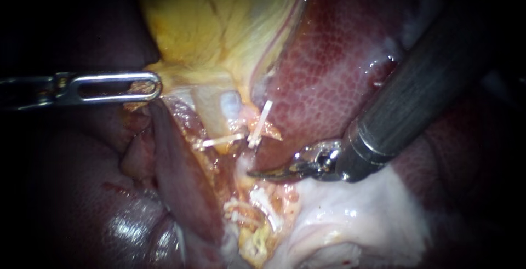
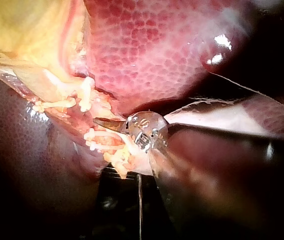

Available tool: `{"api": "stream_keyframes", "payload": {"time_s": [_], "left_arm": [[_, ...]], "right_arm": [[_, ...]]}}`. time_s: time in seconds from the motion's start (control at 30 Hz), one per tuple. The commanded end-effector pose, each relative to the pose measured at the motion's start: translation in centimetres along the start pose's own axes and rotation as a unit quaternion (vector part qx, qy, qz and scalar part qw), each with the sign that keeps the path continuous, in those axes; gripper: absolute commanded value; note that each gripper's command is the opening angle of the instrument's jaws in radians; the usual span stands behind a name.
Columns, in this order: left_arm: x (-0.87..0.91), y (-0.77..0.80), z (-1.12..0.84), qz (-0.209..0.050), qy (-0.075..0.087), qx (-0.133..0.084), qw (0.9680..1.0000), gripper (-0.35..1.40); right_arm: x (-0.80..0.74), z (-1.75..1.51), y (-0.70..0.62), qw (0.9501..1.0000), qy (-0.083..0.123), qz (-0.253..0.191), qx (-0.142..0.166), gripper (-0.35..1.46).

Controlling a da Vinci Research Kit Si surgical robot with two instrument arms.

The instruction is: Go back from the cut right tube

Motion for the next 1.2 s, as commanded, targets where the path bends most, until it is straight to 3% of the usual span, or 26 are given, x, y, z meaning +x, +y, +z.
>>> {"api": "stream_keyframes", "payload": {"time_s": [0.03,0.2,0.3,0.33,0.4,0.47,0.53,0.73,0.83,1.03,1.2], "left_arm": [[0.00,0.00,0.00,0.000,0.000,-0.001,1.0000,-0.35],[0.00,0.00,0.00,0.000,0.000,-0.001,1.0000,-0.35],[0.00,0.00,0.00,0.000,0.000,-0.001,1.0000,-0.35],[0.00,0.00,0.00,0.000,0.000,-0.001,1.0000,-0.35],[0.00,0.00,0.00,0.000,0.000,-0.001,1.0000,-0.35],[0.00,0.00,-0.01,0.000,0.000,-0.001,1.0000,-0.35],[0.00,0.00,-0.01,0.000,0.000,-0.001,1.0000,-0.35],[0.00,0.00,-0.01,0.000,0.000,-0.001,1.0000,-0.35],[0.00,0.00,-0.01,0.000,0.000,-0.001,1.0000,-0.35],[0.00,0.00,-0.02,0.000,0.000,-0.001,1.0000,-0.35],[0.00,0.01,-0.02,0.000,0.000,-0.001,1.0000,-0.35]], "right_arm": [[0.00,0.01,0.00,1.0000,0.001,0.000,0.001,-0.35],[0.03,0.04,-0.03,1.0000,0.008,0.001,0.005,-0.35],[0.04,0.07,-0.06,0.9996,0.024,0.003,0.011,-0.28],[0.05,0.09,-0.06,0.9994,0.030,0.004,0.013,0.20],[0.07,0.12,-0.07,0.9992,0.036,-0.002,0.016,0.69],[0.06,0.15,-0.08,0.9991,0.038,-0.011,0.016,1.03],[0.05,0.18,-0.09,0.9990,0.039,-0.017,0.016,1.16],[0.02,0.16,-0.11,0.9987,0.039,-0.030,0.016,1.31],[-0.01,0.08,-0.13,0.9972,0.044,-0.059,0.014,1.40],[-0.03,-0.40,-0.19,0.9867,0.069,-0.147,-0.011,1.43],[0.26,-1.00,-0.28,0.9759,0.091,-0.193,-0.046,1.43]]}}
